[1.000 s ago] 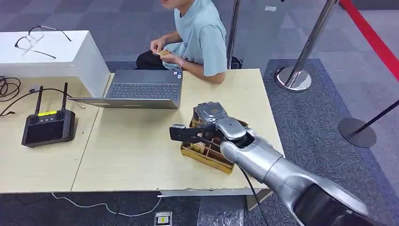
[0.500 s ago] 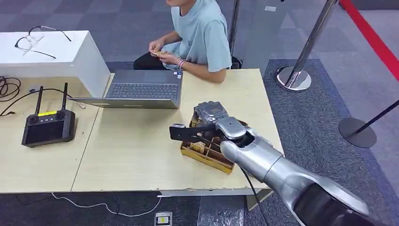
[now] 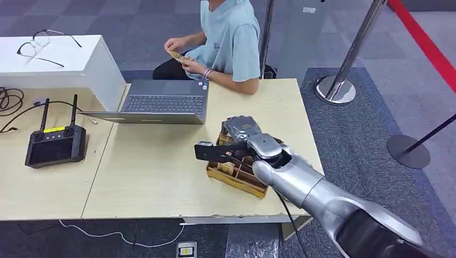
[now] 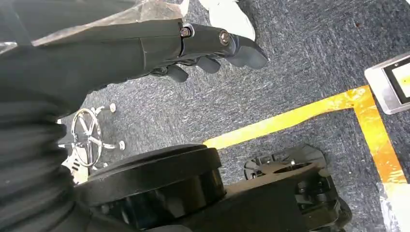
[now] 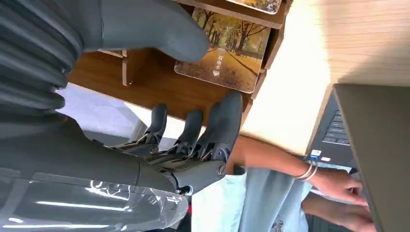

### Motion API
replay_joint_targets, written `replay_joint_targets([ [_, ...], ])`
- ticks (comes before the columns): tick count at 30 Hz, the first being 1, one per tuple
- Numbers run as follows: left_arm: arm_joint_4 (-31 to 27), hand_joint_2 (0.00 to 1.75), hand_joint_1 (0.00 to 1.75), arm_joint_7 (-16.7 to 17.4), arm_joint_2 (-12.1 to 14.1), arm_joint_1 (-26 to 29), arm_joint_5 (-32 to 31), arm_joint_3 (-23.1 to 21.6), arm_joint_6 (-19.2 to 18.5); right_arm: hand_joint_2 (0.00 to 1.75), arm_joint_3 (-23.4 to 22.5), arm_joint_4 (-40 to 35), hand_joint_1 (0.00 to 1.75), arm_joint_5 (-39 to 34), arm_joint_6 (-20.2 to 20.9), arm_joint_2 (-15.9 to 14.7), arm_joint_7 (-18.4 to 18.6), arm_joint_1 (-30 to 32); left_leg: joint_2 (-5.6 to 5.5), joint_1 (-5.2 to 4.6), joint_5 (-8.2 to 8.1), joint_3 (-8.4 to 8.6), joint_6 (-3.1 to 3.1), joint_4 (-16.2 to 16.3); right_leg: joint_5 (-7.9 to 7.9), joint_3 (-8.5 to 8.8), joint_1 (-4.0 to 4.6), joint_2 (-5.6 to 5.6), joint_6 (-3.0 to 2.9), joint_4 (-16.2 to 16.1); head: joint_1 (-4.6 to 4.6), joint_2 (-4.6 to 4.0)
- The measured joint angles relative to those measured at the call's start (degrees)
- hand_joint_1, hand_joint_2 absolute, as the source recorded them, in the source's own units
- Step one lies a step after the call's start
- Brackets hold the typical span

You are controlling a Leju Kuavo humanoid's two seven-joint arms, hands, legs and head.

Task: Pass the card to the sensor for recognition and then transmit it.

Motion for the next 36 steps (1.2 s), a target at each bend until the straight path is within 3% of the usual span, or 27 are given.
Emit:
replay_joint_targets([
  [36,0.0,1.75,0.0,0.79,-0.13,0.0,-0.15,-0.04,-0.48,1.75,-0.02,0.02,0.93,0.26,0.81,-0.37,0.35,-0.34,0.0,0.0,0.0,0.0,0.0,0.0,0.0,0.0,0.0,0.0,0.01,0.0,0.0,0.0],
])
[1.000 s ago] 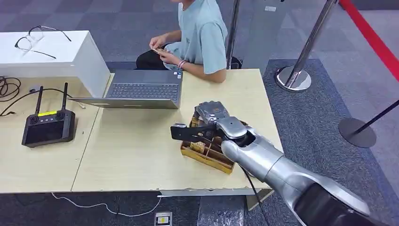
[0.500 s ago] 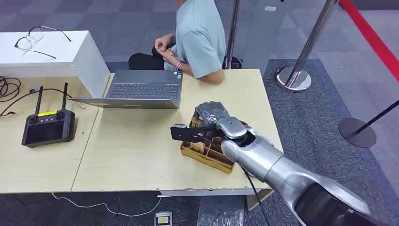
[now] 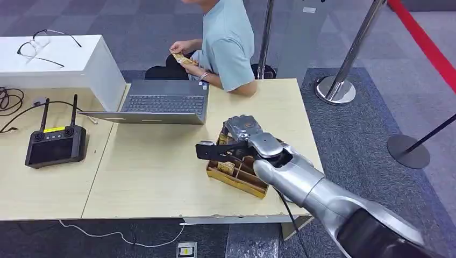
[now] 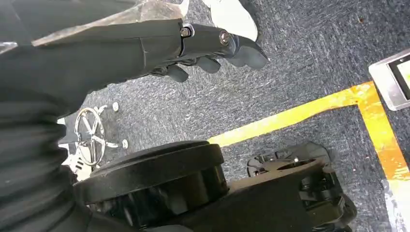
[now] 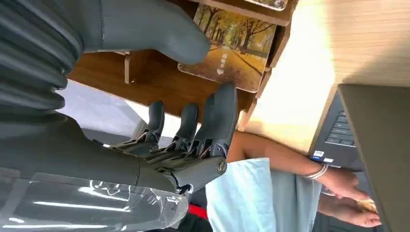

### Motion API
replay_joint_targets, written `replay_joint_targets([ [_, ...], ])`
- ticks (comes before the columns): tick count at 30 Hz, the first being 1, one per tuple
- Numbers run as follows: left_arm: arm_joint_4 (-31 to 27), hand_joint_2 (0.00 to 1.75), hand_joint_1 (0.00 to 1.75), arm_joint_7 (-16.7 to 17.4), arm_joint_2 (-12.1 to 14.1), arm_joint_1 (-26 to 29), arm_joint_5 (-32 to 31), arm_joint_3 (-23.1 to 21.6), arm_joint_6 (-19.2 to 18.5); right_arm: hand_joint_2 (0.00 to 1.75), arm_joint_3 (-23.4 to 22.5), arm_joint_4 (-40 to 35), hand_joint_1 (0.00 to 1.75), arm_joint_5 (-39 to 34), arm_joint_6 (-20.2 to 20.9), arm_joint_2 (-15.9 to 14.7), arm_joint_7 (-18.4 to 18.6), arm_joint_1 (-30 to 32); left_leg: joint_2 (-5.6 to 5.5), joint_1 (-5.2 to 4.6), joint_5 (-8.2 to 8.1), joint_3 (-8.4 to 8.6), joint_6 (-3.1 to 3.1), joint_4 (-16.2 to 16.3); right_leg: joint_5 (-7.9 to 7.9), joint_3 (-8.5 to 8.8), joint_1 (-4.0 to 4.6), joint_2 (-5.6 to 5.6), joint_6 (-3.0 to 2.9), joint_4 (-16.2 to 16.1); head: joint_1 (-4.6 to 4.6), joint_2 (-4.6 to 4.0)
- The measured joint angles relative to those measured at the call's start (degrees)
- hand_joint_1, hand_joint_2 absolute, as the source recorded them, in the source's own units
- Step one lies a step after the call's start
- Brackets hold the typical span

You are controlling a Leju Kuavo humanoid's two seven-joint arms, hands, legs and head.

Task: Pass the card to the sensor for recognition and then transmit it.

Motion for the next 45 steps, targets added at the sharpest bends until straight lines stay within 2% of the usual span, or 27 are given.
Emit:
replay_joint_targets([
  [20,0.0,1.75,0.0,0.04,-0.02,0.0,-0.26,-0.02,-0.52,1.75,0.02,0.0,0.87,0.33,0.68,-0.37,0.2,-0.31,0.0,0.0,0.0,0.01,0.0,0.0,0.0,0.01,0.0,0.0,0.0,0.0,0.0,0.0],
  [45,0.0,1.75,0.0,0.35,-0.15,-0.06,-0.28,-0.77,-0.52,1.75,0.55,2.6,0.98,0.57,0.83,0.35,-0.17,0.92,0.01,0.0,0.0,0.05,0.0,0.0,0.0,0.03,0.0,0.0,0.0,0.0,0.0,0.0],
])
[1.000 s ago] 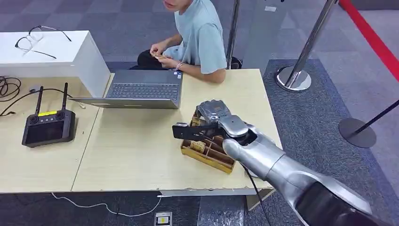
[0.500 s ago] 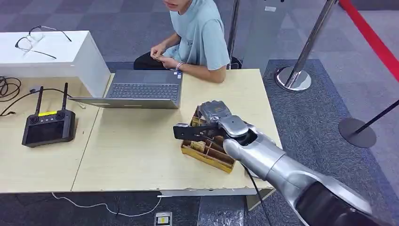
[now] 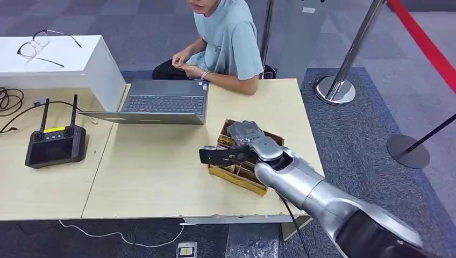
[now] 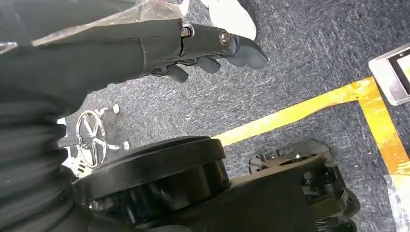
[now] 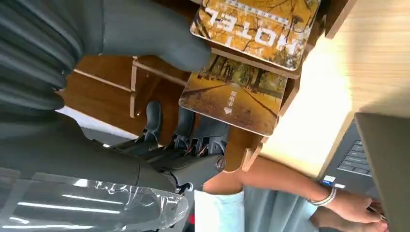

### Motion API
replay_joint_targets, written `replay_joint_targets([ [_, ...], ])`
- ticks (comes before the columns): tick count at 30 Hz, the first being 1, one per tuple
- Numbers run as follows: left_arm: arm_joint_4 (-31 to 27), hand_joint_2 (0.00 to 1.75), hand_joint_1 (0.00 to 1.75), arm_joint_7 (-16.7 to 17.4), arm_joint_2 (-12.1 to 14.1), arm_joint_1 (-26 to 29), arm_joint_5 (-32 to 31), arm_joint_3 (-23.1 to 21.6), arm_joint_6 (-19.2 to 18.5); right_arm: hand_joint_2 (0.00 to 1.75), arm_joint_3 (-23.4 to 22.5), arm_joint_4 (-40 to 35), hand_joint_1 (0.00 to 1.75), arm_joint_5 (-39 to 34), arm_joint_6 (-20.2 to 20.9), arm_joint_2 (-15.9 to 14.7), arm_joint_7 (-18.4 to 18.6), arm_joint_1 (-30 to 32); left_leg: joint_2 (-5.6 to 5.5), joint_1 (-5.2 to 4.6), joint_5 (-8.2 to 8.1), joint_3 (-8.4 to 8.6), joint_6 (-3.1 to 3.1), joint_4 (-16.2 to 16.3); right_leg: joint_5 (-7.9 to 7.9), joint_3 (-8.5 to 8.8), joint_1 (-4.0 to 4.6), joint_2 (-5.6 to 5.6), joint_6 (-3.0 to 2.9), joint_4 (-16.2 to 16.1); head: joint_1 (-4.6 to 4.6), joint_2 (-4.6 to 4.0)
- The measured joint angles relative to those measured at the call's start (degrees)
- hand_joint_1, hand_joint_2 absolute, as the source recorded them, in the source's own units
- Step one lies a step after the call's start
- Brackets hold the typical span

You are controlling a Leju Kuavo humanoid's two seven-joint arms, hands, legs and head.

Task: Pass the card to the sensor for recognition and then transmit it.

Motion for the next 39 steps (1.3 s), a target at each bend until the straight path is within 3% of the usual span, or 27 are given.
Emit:
replay_joint_targets([
  [1,0.0,1.75,0.0,0.0,-0.04,0.0,0.0,-0.04,0.0,1.75,0.0,0.11,1.03,0.0,-0.02,0.04,0.0,0.0,0.0,0.0,0.0,0.01,0.0,0.0,0.0,0.01,0.0,0.0,0.0,0.0,0.0,0.0],
  [2,0.0,1.75,0.0,0.07,-0.09,0.0,0.0,-0.09,0.0,1.75,0.0,0.22,1.31,0.0,-0.07,0.07,0.0,0.0,0.0,0.0,0.0,0.02,0.0,0.0,0.0,0.01,0.0,0.0,0.0,0.0,0.0,0.0],
  [5,0.0,1.75,0.0,0.2,-0.15,-0.01,0.0,-0.15,0.0,1.75,0.04,0.46,1.75,0.0,-0.15,0.17,-0.02,0.03,-0.01,0.0,0.0,0.04,0.0,0.0,0.0,0.04,0.0,0.0,0.0,0.0,0.0,0.0],
  [27,0.0,1.75,0.0,-0.85,-0.2,0.02,0.02,-0.17,0.24,1.75,-0.57,-0.35,1.75,-0.02,-2.51,-0.02,0.0,0.12,0.0,0.0,0.0,0.09,0.0,0.0,0.0,0.09,0.0,0.0,0.0,0.0,0.0,0.0],
  [39,0.0,1.75,0.0,-3.15,-0.2,0.04,-0.7,-0.22,1.4,1.75,-1.95,-7.56,1.75,0.11,-1.16,-1.66,2.47,-4.48,0.0,0.0,0.0,0.06,0.0,0.01,0.0,0.05,0.0,0.0,0.0,0.01,0.0,0.0],
])
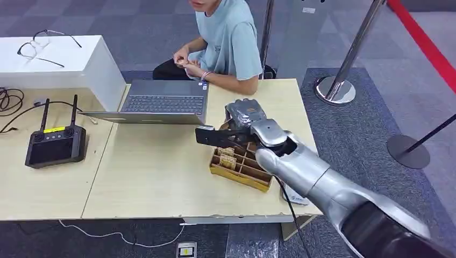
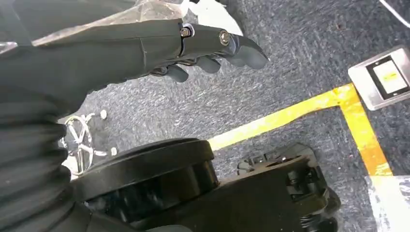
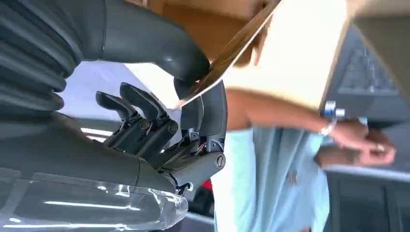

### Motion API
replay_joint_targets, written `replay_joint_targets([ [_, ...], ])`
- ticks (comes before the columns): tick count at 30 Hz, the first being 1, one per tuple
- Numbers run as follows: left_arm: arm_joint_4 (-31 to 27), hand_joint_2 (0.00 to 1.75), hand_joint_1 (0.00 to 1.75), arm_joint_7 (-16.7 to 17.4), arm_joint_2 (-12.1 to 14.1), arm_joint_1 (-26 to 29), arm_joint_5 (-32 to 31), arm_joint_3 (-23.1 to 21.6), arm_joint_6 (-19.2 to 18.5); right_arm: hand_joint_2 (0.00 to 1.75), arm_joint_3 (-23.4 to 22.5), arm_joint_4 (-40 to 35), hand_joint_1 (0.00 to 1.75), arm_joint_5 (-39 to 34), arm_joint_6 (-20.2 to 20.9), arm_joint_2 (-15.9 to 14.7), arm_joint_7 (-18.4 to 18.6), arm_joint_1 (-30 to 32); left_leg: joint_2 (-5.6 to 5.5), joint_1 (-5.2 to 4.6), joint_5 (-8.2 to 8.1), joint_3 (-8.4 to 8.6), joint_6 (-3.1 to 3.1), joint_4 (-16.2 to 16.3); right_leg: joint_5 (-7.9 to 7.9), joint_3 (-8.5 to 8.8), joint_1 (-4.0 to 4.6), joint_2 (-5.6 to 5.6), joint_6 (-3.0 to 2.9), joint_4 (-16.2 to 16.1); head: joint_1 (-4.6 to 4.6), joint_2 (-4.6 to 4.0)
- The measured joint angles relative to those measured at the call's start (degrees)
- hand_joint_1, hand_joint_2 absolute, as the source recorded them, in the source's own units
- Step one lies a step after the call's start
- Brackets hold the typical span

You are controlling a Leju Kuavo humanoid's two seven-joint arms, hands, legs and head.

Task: Pass the card to the sensor for recognition and then transmit it.

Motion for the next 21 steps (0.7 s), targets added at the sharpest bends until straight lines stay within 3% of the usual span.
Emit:
replay_joint_targets([
  [15,0.09,1.75,0.0,0.04,0.0,0.04,2.96,0.11,1.92,1.75,-0.06,-6.58,1.75,0.77,1.18,-1.75,1.55,-2.98,-0.01,0.0,0.0,-0.02,0.0,0.0,0.0,-0.02,0.0,0.0,0.0,0.0,0.0,0.0],
  [16,0.09,0.0,0.0,0.15,0.02,0.06,3.54,0.2,1.92,1.75,-0.11,-6.58,1.75,0.77,1.18,-1.84,1.66,-3.13,-0.01,0.0,0.0,-0.02,0.0,0.0,0.0,-0.02,0.0,0.0,0.0,0.0,0.0,0.0],
  [21,0.13,0.0,0.0,0.28,0.07,0.17,4.24,0.65,1.53,1.75,-0.59,-6.93,1.75,-0.11,1.18,-2.6,2.23,-3.76,-0.01,0.0,0.0,-0.02,0.0,0.0,0.0,0.0,0.0,0.0,0.0,0.0,0.0,0.0],
])
